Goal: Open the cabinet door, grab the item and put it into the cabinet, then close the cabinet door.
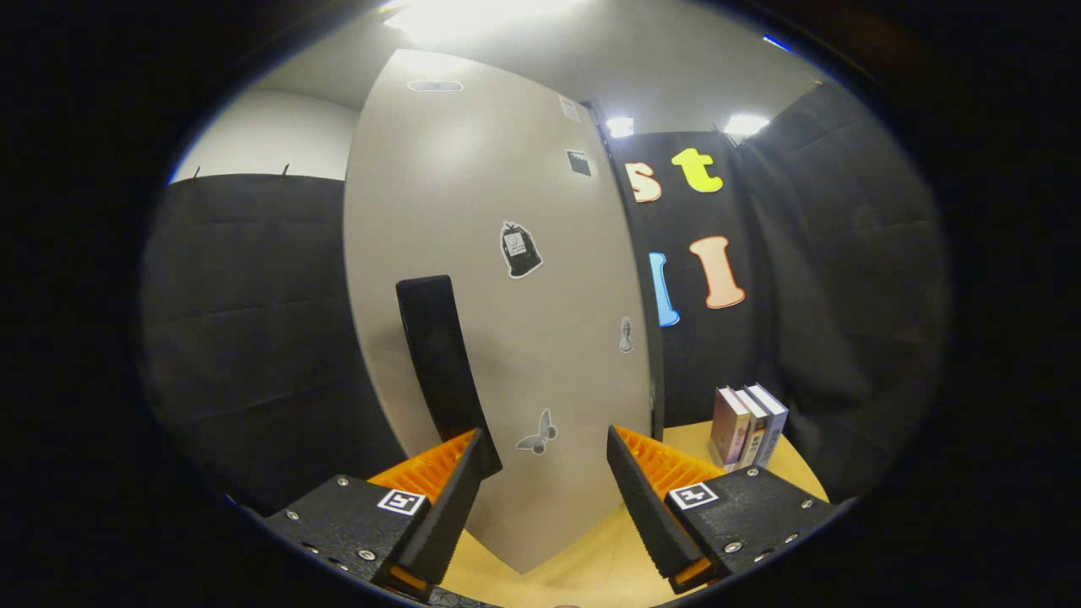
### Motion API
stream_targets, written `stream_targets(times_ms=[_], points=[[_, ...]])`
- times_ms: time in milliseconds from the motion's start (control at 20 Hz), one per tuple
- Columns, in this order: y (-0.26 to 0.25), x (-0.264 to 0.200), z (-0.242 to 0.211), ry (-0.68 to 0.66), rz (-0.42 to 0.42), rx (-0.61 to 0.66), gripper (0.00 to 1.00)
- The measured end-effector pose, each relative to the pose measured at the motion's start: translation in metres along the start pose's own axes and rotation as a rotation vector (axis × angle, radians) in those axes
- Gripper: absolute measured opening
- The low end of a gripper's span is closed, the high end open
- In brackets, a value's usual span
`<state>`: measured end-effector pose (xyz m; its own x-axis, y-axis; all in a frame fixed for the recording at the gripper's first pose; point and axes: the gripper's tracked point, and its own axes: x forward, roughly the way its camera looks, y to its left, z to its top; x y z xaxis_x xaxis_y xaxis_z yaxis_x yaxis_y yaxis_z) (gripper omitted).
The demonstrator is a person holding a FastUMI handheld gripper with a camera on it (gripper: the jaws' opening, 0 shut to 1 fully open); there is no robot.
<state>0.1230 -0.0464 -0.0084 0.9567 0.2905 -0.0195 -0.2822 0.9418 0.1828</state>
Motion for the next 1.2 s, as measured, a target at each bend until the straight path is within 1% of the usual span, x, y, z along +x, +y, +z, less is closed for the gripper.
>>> stream_targets(times_ms=[150, 300, 350, 500, 600, 850, 1000, 1200], points=[[0.026, 0.032, -0.006, 0.014, 0.029, -0.014, 0.90], [0.052, 0.068, -0.027, 0.062, 0.049, -0.021, 0.91], [0.056, 0.077, -0.029, 0.064, 0.041, -0.024, 0.92], [0.069, 0.094, -0.032, 0.053, -0.019, -0.031, 0.92], [0.076, 0.101, -0.030, 0.021, -0.049, -0.036, 0.92], [0.088, 0.101, -0.028, -0.016, -0.130, -0.092, 0.94], [0.087, 0.101, -0.028, -0.042, -0.154, -0.114, 0.94], [0.080, 0.106, -0.048, -0.005, -0.159, -0.094, 0.94]])
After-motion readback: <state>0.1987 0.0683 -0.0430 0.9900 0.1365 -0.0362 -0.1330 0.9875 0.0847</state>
